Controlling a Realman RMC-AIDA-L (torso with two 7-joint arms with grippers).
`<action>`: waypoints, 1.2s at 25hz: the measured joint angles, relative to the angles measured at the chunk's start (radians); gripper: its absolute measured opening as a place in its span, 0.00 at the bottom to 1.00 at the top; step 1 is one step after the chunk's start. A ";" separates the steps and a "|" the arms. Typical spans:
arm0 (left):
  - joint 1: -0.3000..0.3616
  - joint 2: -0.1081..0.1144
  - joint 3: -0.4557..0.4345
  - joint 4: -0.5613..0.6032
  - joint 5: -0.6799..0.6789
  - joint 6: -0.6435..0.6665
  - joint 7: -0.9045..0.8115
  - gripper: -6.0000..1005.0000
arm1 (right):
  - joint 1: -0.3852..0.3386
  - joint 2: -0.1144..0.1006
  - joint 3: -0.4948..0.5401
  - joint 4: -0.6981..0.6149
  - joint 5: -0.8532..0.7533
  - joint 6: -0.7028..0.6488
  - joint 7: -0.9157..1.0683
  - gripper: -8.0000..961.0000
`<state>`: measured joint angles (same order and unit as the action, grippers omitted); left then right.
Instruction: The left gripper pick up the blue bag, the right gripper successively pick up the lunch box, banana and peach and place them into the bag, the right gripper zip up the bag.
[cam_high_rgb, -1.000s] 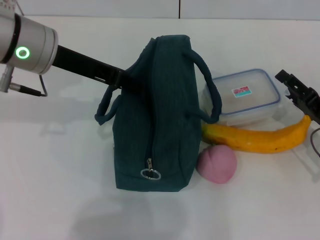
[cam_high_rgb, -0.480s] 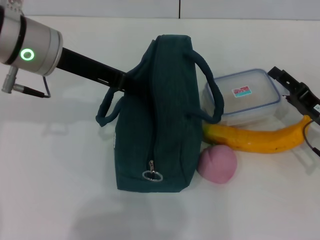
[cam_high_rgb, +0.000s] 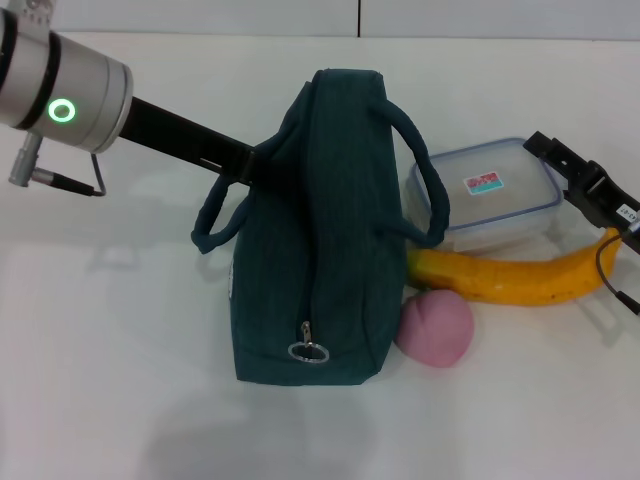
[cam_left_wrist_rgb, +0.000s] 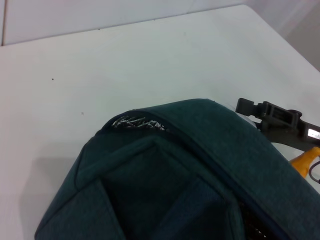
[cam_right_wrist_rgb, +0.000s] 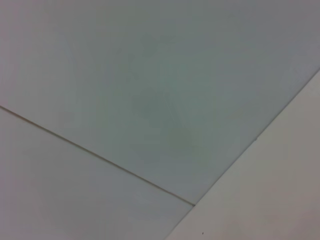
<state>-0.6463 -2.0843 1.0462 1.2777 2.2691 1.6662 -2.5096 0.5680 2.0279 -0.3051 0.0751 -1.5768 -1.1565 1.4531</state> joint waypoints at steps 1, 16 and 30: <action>0.002 0.000 0.000 0.000 0.000 -0.001 0.000 0.04 | -0.001 0.000 -0.001 0.000 0.000 -0.003 0.000 0.84; -0.004 0.002 0.000 -0.001 0.010 -0.026 0.000 0.04 | 0.004 0.000 0.009 0.003 0.008 0.020 0.056 0.47; -0.004 0.004 -0.002 -0.002 0.011 -0.042 0.000 0.04 | 0.006 0.000 0.011 0.020 0.008 -0.013 0.167 0.25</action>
<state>-0.6504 -2.0808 1.0440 1.2762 2.2797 1.6244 -2.5096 0.5742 2.0280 -0.2944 0.0954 -1.5690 -1.1693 1.6200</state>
